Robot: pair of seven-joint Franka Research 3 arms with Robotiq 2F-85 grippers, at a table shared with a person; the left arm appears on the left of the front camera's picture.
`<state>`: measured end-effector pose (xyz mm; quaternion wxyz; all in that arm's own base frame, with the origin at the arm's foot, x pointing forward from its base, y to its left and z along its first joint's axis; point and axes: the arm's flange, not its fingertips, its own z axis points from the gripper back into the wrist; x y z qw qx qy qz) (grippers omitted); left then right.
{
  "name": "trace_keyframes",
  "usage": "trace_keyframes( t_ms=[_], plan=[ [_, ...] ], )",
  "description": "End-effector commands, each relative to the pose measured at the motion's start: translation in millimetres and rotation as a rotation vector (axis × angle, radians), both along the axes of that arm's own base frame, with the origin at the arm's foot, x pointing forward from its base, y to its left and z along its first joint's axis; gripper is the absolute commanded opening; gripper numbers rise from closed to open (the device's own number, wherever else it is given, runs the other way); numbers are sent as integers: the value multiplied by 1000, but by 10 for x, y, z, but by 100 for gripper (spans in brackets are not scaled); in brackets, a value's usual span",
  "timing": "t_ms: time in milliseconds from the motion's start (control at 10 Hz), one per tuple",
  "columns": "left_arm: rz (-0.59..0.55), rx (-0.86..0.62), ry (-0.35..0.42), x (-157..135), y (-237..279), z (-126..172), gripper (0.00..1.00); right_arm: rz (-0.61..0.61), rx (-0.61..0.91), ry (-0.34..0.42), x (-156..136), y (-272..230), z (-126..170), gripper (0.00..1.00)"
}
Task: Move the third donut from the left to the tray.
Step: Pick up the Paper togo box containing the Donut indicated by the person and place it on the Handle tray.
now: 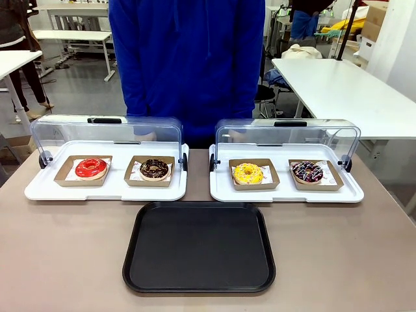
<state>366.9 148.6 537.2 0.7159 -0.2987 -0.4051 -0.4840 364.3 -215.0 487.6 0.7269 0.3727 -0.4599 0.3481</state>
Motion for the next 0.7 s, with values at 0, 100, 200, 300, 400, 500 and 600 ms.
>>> trace_keyframes(
  t_ms=[0,100,200,300,400,500,600],
  plan=[
    [-16,-16,-25,12,-3,7,100,5,12,-38,41,-9,16,100],
    [-16,-16,-25,12,-3,7,100,5,12,-38,41,-9,16,100],
    [-16,-16,-25,12,-3,7,100,5,12,-38,41,-9,16,100],
    [-16,-16,-25,12,-3,7,100,5,12,-38,41,-9,16,100],
    [-16,-16,-25,12,-3,7,100,5,12,-38,41,-9,16,100],
    [-16,-16,-25,12,-3,7,100,5,12,-38,41,-9,16,100],
    [-16,-16,-25,12,-3,7,100,5,12,-38,41,-9,16,100]
  ],
)
